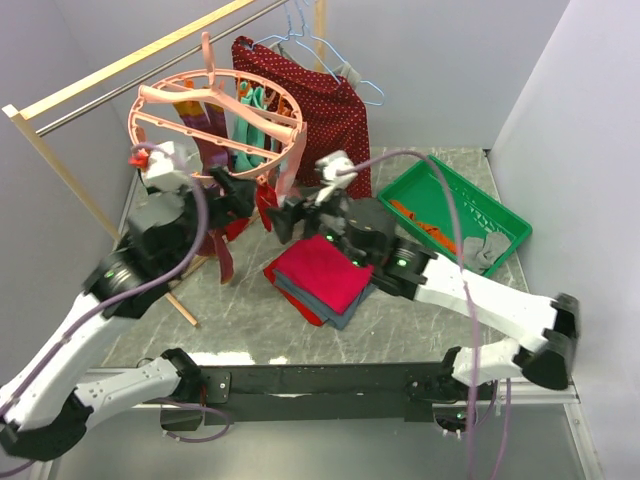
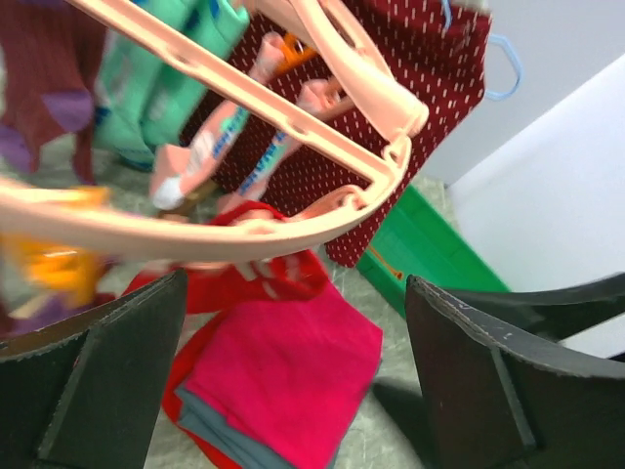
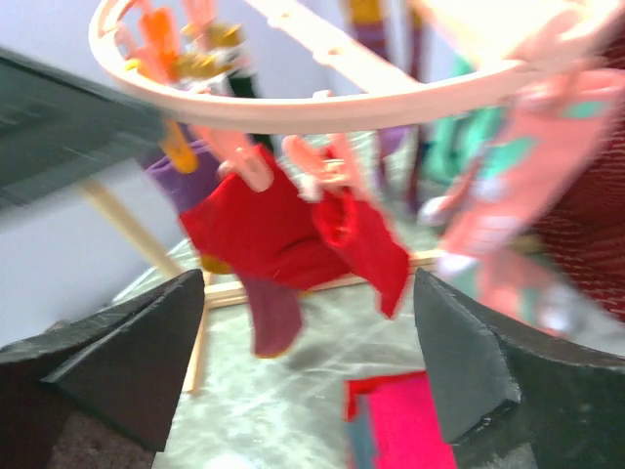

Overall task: Clip the socks to the hanger
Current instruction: Clamp the sock onto the hanger, then reset both arms

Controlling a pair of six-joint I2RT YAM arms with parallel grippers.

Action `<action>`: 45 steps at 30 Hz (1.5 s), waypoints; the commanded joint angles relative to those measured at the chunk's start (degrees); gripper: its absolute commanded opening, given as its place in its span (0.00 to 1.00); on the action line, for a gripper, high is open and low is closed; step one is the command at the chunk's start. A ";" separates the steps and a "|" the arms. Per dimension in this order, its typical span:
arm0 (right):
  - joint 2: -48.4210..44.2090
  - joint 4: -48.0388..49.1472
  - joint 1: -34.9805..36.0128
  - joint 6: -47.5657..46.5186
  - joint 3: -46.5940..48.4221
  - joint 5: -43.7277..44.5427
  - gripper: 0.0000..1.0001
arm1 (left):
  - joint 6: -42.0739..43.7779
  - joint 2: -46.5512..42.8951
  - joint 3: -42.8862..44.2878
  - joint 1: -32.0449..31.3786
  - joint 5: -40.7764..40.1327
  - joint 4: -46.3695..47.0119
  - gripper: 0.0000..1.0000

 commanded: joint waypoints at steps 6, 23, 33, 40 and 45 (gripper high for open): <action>-22.00 -6.73 -4.04 -9.66 -9.49 18.95 1.00 | 7.77 -14.06 3.36 -0.21 -11.89 -9.60 0.96; -54.80 -13.24 -7.91 -8.17 -32.69 34.43 1.00 | 17.44 -41.32 -8.61 -0.21 -14.53 -13.12 0.96; -59.63 -11.05 -7.91 -8.61 -36.39 36.27 1.00 | 19.47 -45.01 -8.96 -0.21 -14.88 -13.91 0.97; -59.02 -9.90 -8.00 -9.13 -37.01 37.50 1.00 | 20.61 -45.02 -9.13 -0.12 -15.76 -14.52 0.96; -58.93 -8.41 -7.91 -9.31 -37.71 37.42 1.00 | 19.56 -45.37 -9.75 -0.12 -17.26 -15.49 0.96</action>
